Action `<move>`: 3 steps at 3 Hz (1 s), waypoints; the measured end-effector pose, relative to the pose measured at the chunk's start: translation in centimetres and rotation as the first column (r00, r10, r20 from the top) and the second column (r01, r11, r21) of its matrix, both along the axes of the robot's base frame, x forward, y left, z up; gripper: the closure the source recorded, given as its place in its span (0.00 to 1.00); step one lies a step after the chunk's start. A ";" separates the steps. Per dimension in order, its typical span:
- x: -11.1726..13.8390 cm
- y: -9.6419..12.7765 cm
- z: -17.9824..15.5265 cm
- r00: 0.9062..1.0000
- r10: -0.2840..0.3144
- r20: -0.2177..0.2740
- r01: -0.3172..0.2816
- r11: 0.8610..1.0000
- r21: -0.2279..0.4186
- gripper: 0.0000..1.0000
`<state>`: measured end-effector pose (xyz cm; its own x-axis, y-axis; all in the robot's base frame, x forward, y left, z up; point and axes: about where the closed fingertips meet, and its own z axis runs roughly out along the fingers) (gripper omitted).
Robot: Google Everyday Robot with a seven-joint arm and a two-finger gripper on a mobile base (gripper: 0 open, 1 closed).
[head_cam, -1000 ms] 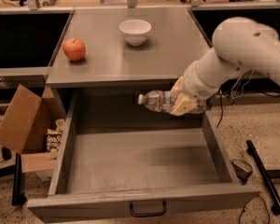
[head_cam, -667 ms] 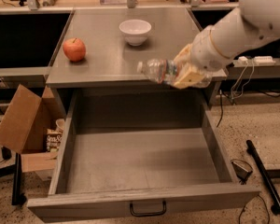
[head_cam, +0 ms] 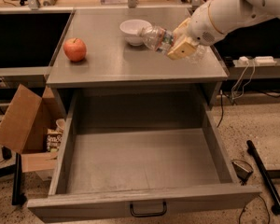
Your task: Pick water bottle from top drawer and place on counter
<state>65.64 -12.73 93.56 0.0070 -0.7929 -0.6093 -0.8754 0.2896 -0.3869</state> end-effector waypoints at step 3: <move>9.4 -1.9 -4.6 0.976 -0.167 -0.138 0.181 0.979 0.092 0.59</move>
Offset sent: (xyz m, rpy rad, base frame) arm 0.1143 -0.0290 -0.0460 0.1403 0.1445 -0.2205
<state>75.05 -14.65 88.98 -0.2097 -0.7076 -0.6748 -0.8488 0.4743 -0.2336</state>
